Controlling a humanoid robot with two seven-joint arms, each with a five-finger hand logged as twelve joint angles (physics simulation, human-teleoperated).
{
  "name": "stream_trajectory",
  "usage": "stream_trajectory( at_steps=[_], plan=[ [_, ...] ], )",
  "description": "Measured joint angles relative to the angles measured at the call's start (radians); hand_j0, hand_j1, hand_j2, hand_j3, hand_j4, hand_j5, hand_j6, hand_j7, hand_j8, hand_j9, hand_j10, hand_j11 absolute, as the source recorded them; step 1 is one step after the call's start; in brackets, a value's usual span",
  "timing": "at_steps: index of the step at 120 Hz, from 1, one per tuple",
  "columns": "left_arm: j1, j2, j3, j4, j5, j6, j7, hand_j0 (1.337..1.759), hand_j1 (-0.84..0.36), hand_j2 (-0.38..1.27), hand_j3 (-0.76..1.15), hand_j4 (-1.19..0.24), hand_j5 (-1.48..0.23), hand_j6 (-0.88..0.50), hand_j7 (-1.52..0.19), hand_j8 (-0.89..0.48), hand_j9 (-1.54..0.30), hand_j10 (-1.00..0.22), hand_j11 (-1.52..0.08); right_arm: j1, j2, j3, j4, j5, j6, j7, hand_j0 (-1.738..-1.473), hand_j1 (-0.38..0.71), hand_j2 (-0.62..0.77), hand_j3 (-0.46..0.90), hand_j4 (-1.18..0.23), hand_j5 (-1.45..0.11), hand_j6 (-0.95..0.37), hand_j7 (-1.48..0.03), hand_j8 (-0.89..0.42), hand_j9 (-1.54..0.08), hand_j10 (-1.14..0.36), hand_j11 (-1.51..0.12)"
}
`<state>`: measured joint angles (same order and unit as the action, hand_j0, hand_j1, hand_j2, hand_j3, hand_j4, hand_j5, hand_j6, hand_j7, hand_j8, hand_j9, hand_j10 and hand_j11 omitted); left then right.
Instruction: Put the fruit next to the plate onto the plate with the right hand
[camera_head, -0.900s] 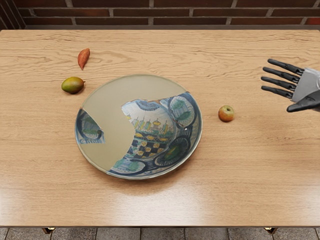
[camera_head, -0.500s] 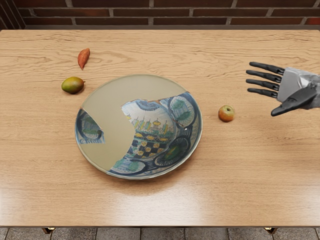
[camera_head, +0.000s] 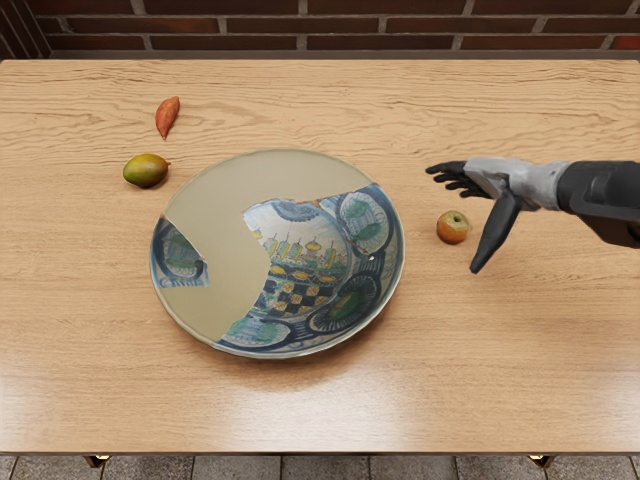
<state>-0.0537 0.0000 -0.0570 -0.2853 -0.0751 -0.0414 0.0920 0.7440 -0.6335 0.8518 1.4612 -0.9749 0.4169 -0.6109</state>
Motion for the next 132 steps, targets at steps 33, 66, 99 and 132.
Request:
stream_trajectory(
  at_steps=[33, 66, 99, 132],
  plan=[
    [0.000, 0.000, 0.000, 0.000, 0.000, 0.000, 0.000, 1.658, 0.35, 0.00, 0.00, 0.00, 0.00, 0.00, 0.00, 0.00, 0.00, 0.00, 0.00, 0.135, 0.030, -0.328, -0.008, -0.151, -0.316, 0.000, -1.658, -0.29, -0.01, 0.00, -0.06, -0.07, -0.06, -0.07, -0.06, -0.07, -0.06, -0.07],
    [0.000, 0.000, 0.000, 0.000, 0.000, 0.000, 0.000, 1.658, 0.35, 0.00, 0.00, 0.00, 0.00, 0.00, 0.00, 0.00, 0.00, 0.00, 0.00, 0.188, 0.116, -0.471, -0.097, -0.214, -0.448, 0.000, -1.658, -0.28, -0.01, 0.00, -0.06, -0.08, -0.07, -0.08, -0.06, -0.08, -0.06, -0.08],
    [0.000, 0.000, 0.000, 0.000, 0.000, 0.000, 0.000, 1.658, 0.35, 0.00, 0.00, 0.00, 0.00, 0.00, 0.00, 0.00, 0.00, 0.00, 0.00, 0.183, 0.124, -0.510, -0.106, -0.230, -0.511, 0.000, -1.658, -0.22, -0.02, 0.00, -0.11, -0.14, -0.11, -0.14, -0.11, -0.14, -0.11, -0.14],
    [0.000, 0.000, 0.000, 0.000, 0.000, 0.000, 0.000, 1.658, 0.35, 0.00, 0.00, 0.00, 0.00, 0.00, 0.00, 0.00, 0.00, 0.00, 0.00, 0.172, 0.131, -0.518, -0.115, -0.222, -0.524, 0.000, -1.658, -0.08, -0.04, 0.00, -0.23, -0.29, -0.23, -0.29, -0.23, -0.29, -0.23, -0.29]
  ],
)
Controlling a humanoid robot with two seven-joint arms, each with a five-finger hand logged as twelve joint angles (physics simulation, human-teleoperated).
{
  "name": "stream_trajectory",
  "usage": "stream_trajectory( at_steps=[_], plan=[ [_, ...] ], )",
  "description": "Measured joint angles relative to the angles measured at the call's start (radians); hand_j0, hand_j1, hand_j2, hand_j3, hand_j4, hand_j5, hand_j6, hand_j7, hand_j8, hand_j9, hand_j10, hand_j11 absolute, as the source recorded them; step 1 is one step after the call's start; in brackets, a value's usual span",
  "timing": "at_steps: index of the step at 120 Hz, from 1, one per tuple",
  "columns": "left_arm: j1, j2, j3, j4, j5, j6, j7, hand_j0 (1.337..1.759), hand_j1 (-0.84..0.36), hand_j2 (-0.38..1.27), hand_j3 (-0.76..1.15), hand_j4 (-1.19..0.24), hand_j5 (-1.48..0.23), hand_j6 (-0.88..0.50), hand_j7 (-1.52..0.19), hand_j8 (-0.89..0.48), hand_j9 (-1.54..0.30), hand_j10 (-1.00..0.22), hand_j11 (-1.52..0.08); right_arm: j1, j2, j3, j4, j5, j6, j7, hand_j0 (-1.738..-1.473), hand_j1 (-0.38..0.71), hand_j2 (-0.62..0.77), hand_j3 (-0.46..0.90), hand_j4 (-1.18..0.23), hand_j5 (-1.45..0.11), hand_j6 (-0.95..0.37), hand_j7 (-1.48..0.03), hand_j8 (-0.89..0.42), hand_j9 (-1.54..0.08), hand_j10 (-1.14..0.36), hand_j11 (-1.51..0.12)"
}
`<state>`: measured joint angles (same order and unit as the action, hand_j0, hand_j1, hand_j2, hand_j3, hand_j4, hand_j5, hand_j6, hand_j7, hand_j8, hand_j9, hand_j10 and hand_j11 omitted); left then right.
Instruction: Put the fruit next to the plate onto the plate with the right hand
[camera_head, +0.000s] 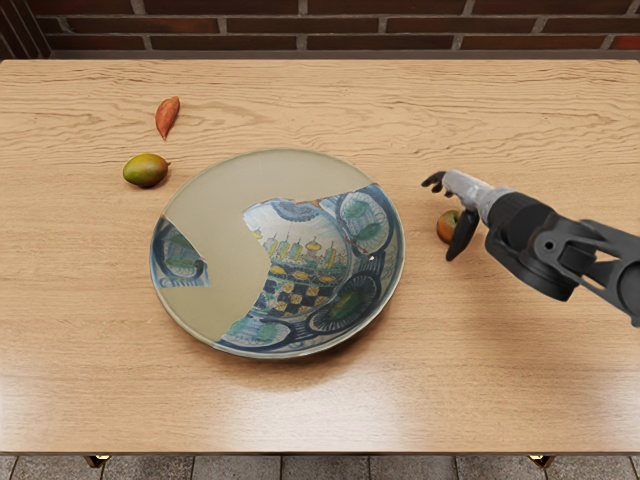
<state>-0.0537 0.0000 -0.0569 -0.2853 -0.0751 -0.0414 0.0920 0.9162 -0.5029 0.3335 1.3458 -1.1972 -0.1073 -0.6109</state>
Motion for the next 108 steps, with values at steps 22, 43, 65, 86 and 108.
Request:
stream_trajectory(
  at_steps=[22, 43, 65, 86, 108],
  plan=[
    [0.000, 0.000, 0.000, 0.000, 0.000, 0.000, 0.000, 1.658, 0.35, 0.00, 0.00, 0.00, 0.00, 0.00, 0.00, 0.00, 0.00, 0.00, 0.00, -0.015, -0.003, 0.000, -0.001, 0.001, -0.001, 0.000, -1.658, -0.01, -0.05, 0.00, -0.29, -0.37, -0.29, -0.37, -0.29, -0.37, -0.29, -0.37],
    [0.000, 0.000, 0.000, 0.000, 0.000, 0.000, 0.000, 1.658, 0.35, 0.00, 0.00, 0.00, 0.00, 0.00, 0.00, 0.00, 0.00, 0.00, 0.00, -0.019, -0.011, 0.001, -0.001, 0.002, -0.002, 0.000, -1.658, 0.05, -0.06, 0.00, -0.34, -0.43, -0.34, -0.43, -0.34, -0.43, -0.34, -0.43],
    [0.000, 0.000, 0.000, 0.000, 0.000, 0.000, 0.000, 1.658, 0.35, 0.00, 0.00, 0.00, 0.00, 0.00, 0.00, 0.00, 0.00, 0.00, 0.00, -0.021, -0.012, 0.004, 0.001, 0.002, -0.001, 0.000, -1.658, 0.12, -0.08, 0.00, -0.39, -0.51, -0.39, -0.51, -0.39, -0.51, -0.39, -0.51],
    [0.000, 0.000, 0.000, 0.000, 0.000, 0.000, 0.000, 1.658, 0.35, 0.00, 0.00, 0.00, 0.00, 0.00, 0.00, 0.00, 0.00, 0.00, 0.00, -0.028, -0.012, 0.003, 0.001, 0.001, -0.014, 0.000, -1.658, 0.17, -0.08, 0.00, -0.44, -0.56, -0.44, -0.56, -0.40, -0.56, -0.44, -0.56],
    [0.000, 0.000, 0.000, 0.000, 0.000, 0.000, 0.000, 1.658, 0.35, 0.00, 0.00, 0.00, 0.00, 0.00, 0.00, 0.00, 0.00, 0.00, 0.00, -0.043, -0.008, 0.001, 0.001, 0.001, -0.038, 0.000, -1.658, 0.19, -0.09, 0.00, -0.46, -0.58, -0.46, -0.59, -0.39, -0.59, -0.46, -0.59]
  ],
)
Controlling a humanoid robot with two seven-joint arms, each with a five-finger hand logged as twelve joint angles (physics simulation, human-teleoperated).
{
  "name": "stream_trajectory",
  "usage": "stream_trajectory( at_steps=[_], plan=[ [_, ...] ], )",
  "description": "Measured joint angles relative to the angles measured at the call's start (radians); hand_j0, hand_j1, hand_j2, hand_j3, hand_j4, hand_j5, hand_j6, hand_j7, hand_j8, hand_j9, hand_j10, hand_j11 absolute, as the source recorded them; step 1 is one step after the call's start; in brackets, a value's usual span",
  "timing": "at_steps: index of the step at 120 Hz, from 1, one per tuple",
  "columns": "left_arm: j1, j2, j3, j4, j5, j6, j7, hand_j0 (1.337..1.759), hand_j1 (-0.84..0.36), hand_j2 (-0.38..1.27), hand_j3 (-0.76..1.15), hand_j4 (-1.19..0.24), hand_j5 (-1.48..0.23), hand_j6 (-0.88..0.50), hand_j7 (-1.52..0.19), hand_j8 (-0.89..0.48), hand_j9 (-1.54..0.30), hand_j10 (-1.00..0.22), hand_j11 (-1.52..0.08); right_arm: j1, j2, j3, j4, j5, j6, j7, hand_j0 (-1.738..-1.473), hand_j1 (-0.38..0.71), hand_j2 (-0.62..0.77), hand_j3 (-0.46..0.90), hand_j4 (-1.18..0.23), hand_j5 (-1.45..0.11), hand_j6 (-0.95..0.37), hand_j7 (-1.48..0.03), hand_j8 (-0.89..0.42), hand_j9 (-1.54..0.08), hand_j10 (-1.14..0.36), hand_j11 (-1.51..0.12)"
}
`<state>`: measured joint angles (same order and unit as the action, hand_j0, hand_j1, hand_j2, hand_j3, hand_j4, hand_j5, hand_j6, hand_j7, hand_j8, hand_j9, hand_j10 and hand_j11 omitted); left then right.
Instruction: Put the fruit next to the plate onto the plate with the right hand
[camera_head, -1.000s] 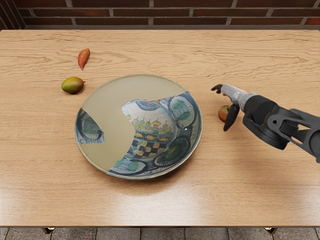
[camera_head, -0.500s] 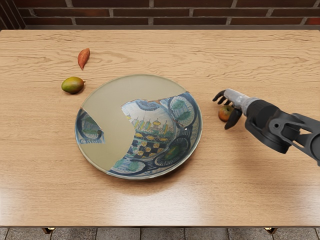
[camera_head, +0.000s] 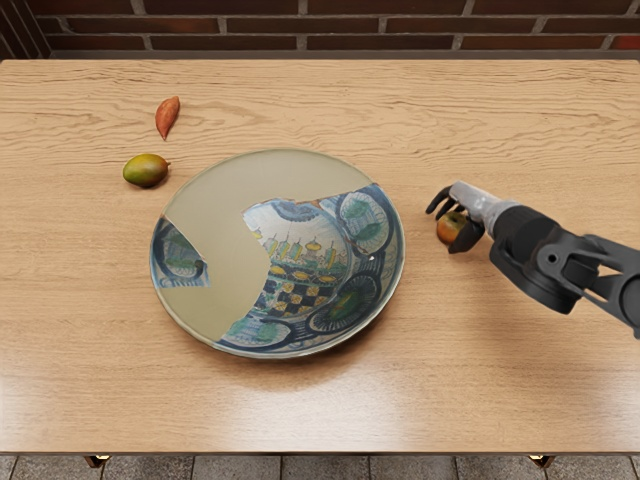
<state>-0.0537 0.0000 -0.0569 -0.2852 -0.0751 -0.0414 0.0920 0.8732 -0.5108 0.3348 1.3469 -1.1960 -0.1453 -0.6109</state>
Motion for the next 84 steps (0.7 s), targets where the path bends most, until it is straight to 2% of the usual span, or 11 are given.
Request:
stream_trajectory(
  at_steps=[15, 28, 57, 84],
  plan=[
    [0.000, 0.000, 0.000, 0.000, 0.000, 0.000, 0.000, 1.658, 0.35, 0.00, 0.00, 0.00, 0.00, 0.00, 0.00, 0.00, 0.00, 0.00, 0.00, -0.006, 0.002, 0.000, 0.001, -0.001, -0.010, 0.000, -1.658, 0.23, -0.09, 0.00, -0.50, -0.63, -0.49, -0.64, -0.42, -0.64, -0.49, -0.60],
    [0.000, 0.000, 0.000, 0.000, 0.000, 0.000, 0.000, 1.658, 0.35, 0.00, 0.00, 0.00, 0.00, 0.00, 0.00, 0.00, 0.00, 0.00, 0.00, -0.007, 0.003, 0.000, 0.002, -0.002, -0.013, -0.001, -1.656, 0.26, -0.01, 0.00, -0.55, -0.68, -0.49, -0.70, -0.42, -0.69, -0.47, -0.63],
    [0.000, 0.000, 0.000, 0.000, 0.000, 0.000, 0.000, 1.658, 0.35, 0.00, 0.00, 0.00, 0.00, 0.00, 0.00, 0.00, 0.00, 0.00, 0.00, -0.008, 0.003, 0.012, 0.004, 0.002, -0.013, 0.000, -1.656, 0.26, 0.13, 0.00, -0.60, -0.77, -0.53, -0.77, -0.44, -0.78, -0.57, -0.74],
    [0.000, 0.000, 0.000, 0.000, 0.000, 0.000, 0.000, 1.658, 0.35, 0.00, 0.00, 0.00, 0.00, 0.00, 0.00, 0.00, 0.00, 0.00, 0.00, -0.007, -0.003, 0.076, 0.005, 0.003, -0.009, 0.000, -1.656, 0.25, 0.16, 0.00, -0.61, -0.80, -0.55, -0.79, -0.46, -0.80, -0.59, -0.78]
  ],
)
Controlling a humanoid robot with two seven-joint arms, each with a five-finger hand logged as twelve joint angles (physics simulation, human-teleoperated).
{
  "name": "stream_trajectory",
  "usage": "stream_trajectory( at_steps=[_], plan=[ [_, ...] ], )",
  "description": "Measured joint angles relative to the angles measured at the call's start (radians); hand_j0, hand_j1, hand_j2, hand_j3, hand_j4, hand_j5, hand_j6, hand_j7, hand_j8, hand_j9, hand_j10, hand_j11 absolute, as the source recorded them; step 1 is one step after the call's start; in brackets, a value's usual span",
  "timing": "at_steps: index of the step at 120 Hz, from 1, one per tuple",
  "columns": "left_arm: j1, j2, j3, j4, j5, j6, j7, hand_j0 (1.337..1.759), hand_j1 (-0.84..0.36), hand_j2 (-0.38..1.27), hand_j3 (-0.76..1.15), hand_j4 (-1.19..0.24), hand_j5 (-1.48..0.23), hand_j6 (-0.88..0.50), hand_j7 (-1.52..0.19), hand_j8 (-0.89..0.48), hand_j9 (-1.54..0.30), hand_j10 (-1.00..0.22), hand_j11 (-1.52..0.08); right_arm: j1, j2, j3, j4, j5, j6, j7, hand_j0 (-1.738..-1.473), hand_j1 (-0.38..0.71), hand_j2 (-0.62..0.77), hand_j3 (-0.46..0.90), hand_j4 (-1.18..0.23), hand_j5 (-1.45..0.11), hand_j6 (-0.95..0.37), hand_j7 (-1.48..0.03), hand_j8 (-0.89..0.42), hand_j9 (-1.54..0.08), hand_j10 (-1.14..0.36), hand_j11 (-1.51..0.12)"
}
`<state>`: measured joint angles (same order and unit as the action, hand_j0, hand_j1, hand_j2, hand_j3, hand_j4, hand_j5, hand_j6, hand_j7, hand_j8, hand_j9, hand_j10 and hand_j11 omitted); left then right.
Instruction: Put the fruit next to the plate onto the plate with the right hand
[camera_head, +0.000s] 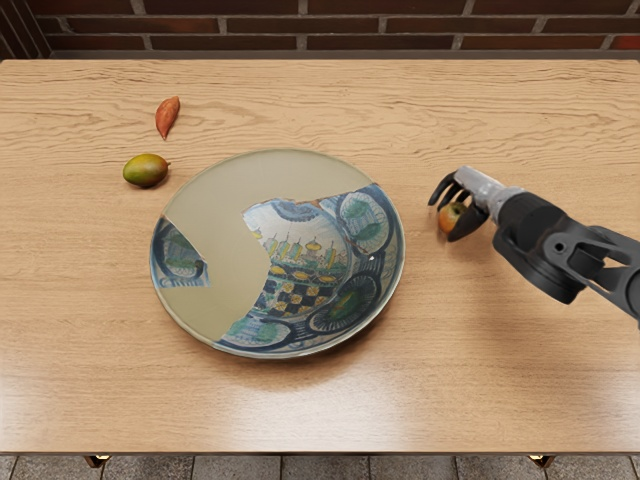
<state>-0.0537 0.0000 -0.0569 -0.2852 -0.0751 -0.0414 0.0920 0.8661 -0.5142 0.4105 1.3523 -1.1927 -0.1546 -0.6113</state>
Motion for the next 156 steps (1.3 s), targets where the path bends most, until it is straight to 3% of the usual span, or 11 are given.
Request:
stream_trajectory(
  at_steps=[24, 78, 141, 147, 156],
  plan=[
    [0.000, 0.000, 0.000, 0.000, 0.000, 0.000, 0.000, 1.658, 0.35, 0.00, 0.00, 0.00, 0.00, 0.00, 0.00, 0.00, 0.00, 0.00, 0.00, 0.005, -0.002, 0.070, 0.040, 0.002, 0.008, 0.000, -1.656, 0.25, 0.15, 0.00, -0.60, -0.80, -0.55, -0.79, -0.45, -0.80, -0.58, -0.79],
    [0.000, 0.000, 0.000, 0.000, 0.000, 0.000, 0.000, 1.658, 0.35, 0.00, 0.00, 0.00, 0.00, 0.00, 0.00, 0.00, 0.00, 0.00, 0.00, 0.006, 0.032, 0.142, 0.216, 0.004, 0.011, 0.000, -1.658, 0.28, 0.20, 0.00, -0.58, -0.79, -0.55, -0.77, -0.45, -0.76, -0.59, -0.76],
    [0.000, 0.000, 0.000, 0.000, 0.000, 0.000, 0.000, 1.658, 0.35, 0.00, 0.00, 0.00, 0.00, 0.00, 0.00, 0.00, 0.00, 0.00, 0.00, -0.041, 0.189, 0.045, 0.228, 0.007, 0.027, 0.000, -1.658, 0.33, 0.35, 0.00, -0.56, -0.78, -0.55, -0.76, -0.44, -0.74, -0.59, -0.73],
    [0.000, 0.000, 0.000, 0.000, 0.000, 0.000, 0.000, 1.658, 0.35, 0.00, 0.00, 0.00, 0.00, 0.00, 0.00, 0.00, 0.00, 0.00, 0.00, -0.041, 0.199, 0.043, 0.227, 0.005, 0.027, 0.000, -1.658, 0.30, 0.29, 0.00, -0.54, -0.74, -0.53, -0.72, -0.44, -0.71, -0.56, -0.70],
    [0.000, 0.000, 0.000, 0.000, 0.000, 0.000, 0.000, 1.658, 0.35, 0.00, 0.00, 0.00, 0.00, 0.00, 0.00, 0.00, 0.00, 0.00, 0.00, -0.041, 0.216, 0.047, 0.217, 0.002, 0.023, 0.000, -1.658, 0.12, 0.20, 0.00, -0.39, -0.54, -0.39, -0.53, -0.32, -0.52, -0.41, -0.51]
  ],
)
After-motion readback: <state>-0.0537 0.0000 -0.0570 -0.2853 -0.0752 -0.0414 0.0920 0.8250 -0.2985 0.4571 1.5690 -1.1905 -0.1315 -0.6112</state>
